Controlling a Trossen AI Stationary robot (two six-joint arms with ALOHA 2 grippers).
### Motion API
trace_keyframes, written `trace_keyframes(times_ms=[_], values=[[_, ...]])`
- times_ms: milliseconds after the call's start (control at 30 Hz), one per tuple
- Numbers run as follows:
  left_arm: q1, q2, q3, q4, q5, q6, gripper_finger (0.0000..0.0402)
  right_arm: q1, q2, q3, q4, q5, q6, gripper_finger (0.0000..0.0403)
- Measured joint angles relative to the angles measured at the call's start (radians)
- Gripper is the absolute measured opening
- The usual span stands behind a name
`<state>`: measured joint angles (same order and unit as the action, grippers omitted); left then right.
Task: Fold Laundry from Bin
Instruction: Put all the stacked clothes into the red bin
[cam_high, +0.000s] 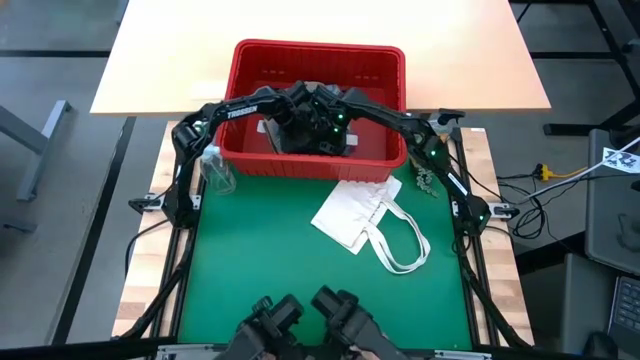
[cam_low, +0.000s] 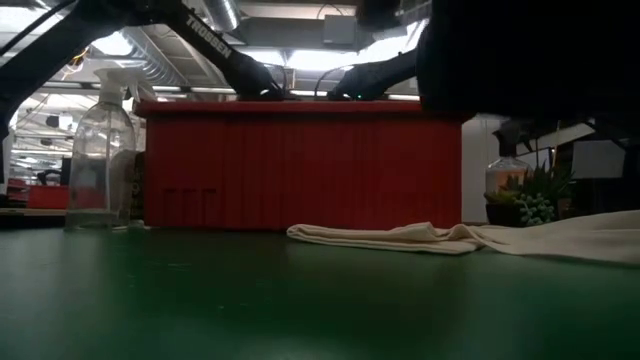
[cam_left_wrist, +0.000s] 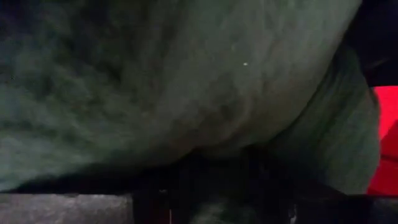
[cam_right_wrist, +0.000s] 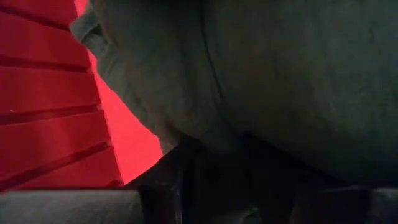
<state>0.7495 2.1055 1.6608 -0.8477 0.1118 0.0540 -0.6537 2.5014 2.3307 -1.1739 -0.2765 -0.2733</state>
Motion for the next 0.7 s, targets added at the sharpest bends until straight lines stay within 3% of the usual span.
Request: trace_keyframes(times_ms=[333,700], values=[[0.010,-0.123,0.105,-0.151,0.017,-0.007,0.0137,-0.007,-0.182,-0.004,-0.017,0.022,0.003,0.0137],[0.021,-0.176,0.255,-0.148,-0.127,-0.015,0.0137,-0.019,-0.318,-0.004,0.110,0.137,-0.001,0.0137]])
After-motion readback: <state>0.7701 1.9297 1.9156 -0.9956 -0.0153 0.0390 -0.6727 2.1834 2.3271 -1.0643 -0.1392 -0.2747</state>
